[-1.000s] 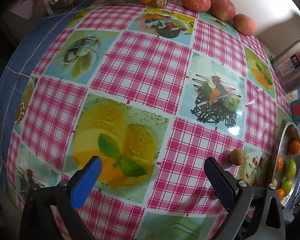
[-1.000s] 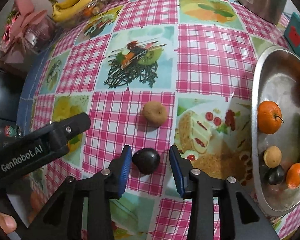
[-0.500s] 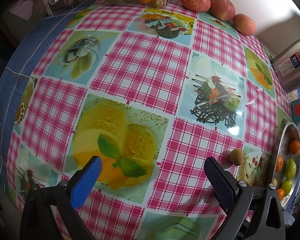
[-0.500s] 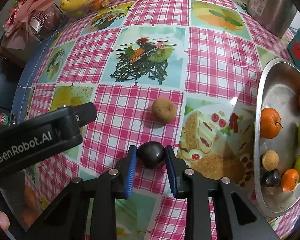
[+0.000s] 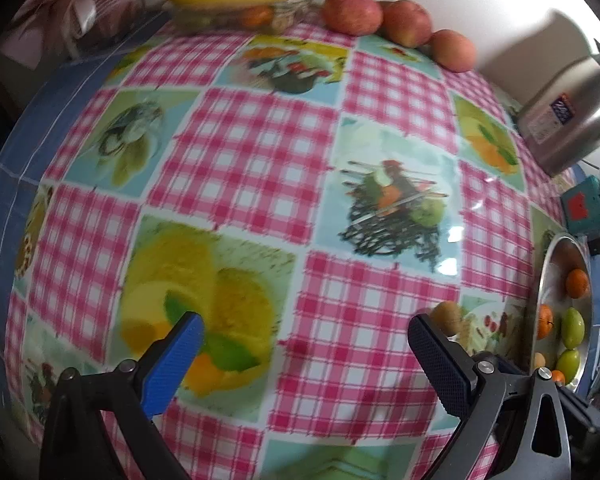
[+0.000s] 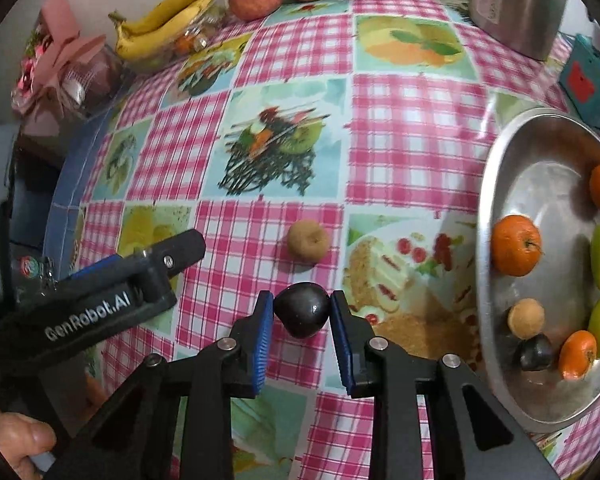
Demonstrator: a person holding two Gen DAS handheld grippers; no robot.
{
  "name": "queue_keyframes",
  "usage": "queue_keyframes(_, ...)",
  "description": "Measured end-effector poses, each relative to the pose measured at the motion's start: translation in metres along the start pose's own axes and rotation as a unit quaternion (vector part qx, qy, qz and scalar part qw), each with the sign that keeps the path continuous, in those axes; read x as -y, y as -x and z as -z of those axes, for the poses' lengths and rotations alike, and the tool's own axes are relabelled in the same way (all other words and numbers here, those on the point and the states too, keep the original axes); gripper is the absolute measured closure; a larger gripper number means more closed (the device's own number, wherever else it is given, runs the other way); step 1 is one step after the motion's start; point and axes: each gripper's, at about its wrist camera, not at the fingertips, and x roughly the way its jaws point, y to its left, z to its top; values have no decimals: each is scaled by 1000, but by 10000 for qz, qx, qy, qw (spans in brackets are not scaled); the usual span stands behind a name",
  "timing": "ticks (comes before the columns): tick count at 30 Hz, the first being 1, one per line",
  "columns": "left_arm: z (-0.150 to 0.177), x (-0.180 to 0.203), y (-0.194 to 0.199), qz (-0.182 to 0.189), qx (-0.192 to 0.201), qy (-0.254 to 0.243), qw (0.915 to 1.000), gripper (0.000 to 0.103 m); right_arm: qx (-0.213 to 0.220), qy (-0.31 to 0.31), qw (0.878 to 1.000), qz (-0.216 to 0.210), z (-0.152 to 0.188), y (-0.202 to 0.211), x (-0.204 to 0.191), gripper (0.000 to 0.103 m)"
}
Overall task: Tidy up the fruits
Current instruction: 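Lift the dark plum with the right tool while the left tool grasps the brown fruit, then lower the plum and brown fruit into the steel plate with both tools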
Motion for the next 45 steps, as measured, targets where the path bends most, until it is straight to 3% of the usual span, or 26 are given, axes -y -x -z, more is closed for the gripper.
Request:
queue_keyframes(4, -1, 16, 3, 37, 315, -173, 9993, 0, 206, -195, 9996, 2, -3, 17, 19, 73)
queue_keyframes(12, -4, 54, -5, 286, 267, -499, 9980, 2, 441, -477, 9978, 106, -2, 39, 55, 73)
queue_keyframes(21, 2, 81, -14, 556, 116, -718, 9958, 32, 498, -540, 9972, 139, 0, 45, 71, 73)
queue_keyframes(25, 4, 92, -18, 539, 59, -837, 9950, 51, 505, -562, 9971, 128, 1, 47, 75, 73)
queue_keyframes(33, 6, 98, -24, 511, 13, -924, 9944, 76, 534, -609, 9967, 62, 2, 51, 79, 73)
queue_keyframes(38, 5, 100, -20, 541, 65, -936, 9941, 76, 552, -674, 9962, 33, 3, 53, 83, 73)
queue_keyframes(45, 6, 113, 15, 979, 387, -1061, 9888, 76, 731, -1026, 9920, -7, 5, 67, 106, 73)
